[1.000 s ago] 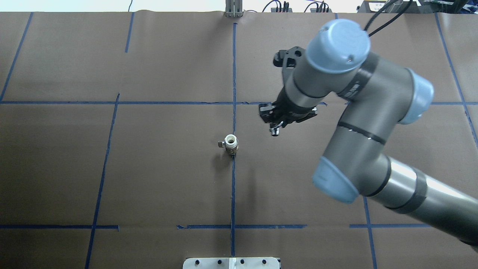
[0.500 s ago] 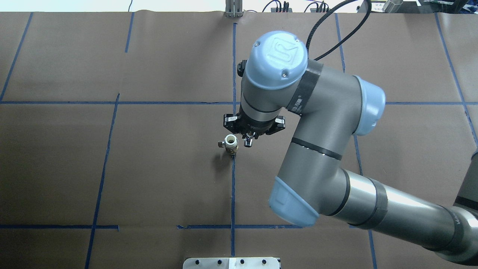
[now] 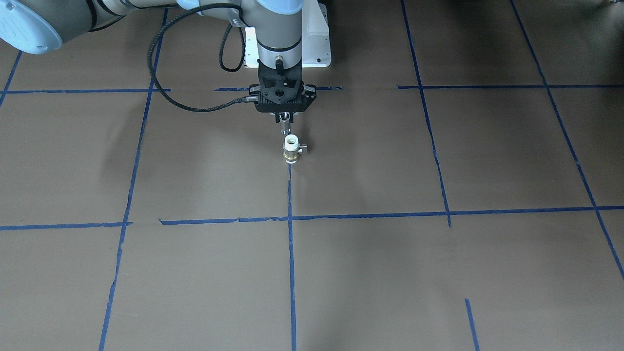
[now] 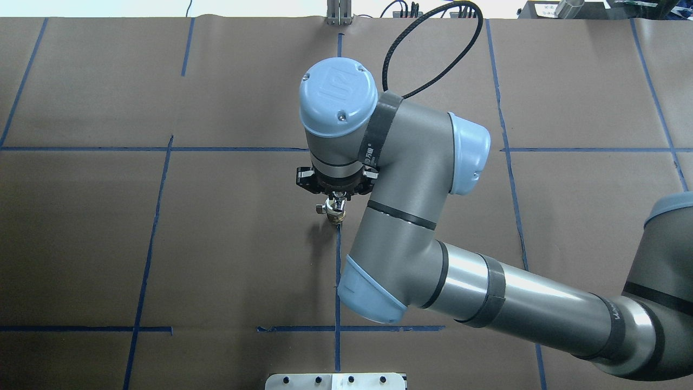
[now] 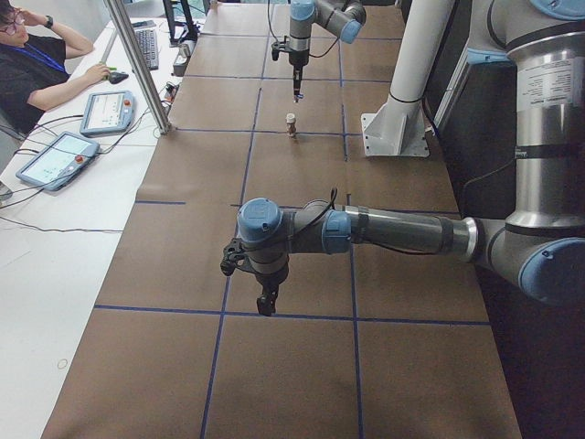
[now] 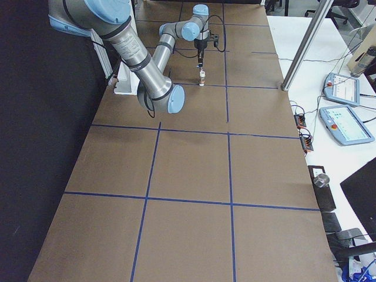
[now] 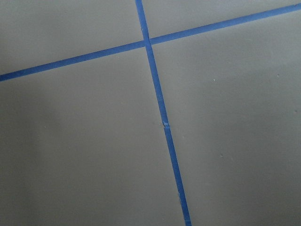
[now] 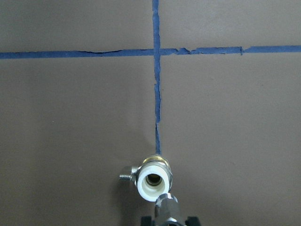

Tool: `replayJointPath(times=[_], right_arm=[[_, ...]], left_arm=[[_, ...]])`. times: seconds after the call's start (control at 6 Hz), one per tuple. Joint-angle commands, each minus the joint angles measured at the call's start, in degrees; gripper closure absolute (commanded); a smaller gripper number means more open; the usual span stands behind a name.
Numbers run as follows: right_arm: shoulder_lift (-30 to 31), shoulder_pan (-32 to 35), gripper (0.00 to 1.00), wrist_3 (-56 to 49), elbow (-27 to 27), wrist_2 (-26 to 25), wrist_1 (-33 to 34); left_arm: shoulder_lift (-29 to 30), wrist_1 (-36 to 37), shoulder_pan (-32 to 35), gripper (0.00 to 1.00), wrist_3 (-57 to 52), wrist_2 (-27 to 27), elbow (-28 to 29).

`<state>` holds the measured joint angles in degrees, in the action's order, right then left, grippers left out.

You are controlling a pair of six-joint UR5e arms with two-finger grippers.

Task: Assemble PPR valve and pipe with both arms
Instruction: 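Press the chrome valve down onto the white fitting with the right gripper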

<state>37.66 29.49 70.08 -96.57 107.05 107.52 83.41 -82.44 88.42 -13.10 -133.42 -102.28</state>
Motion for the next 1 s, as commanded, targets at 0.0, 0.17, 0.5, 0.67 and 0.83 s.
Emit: replayJointPath(times=[0.0,0.17,0.5,0.67,0.83], right_arm=[[-0.84,-0.05,1.00,-0.63,1.64,-0.87,-0.30],[-1.10,-0.05,1.00,-0.82,2.51,-2.09,-0.47],[-1.01,-0.48,1.00,-0.73,3.05,-2.19,-1.18],[-1.01,-0.92,1.00,-0.56,3.05,-2.11,-1.18],[-0.93,-1.27,1.00,-0.29,3.40,-2.19,-1.18]], left_arm=[[0.00,0.00,0.00,0.00,0.00,0.00,0.07],[0.00,0.00,0.00,0.00,0.00,0.00,0.15],[0.00,0.00,0.00,0.00,0.00,0.00,0.07],[0.00,0.00,0.00,0.00,0.09,0.00,-0.02],[0.00,0.00,0.00,0.00,0.09,0.00,-0.02]])
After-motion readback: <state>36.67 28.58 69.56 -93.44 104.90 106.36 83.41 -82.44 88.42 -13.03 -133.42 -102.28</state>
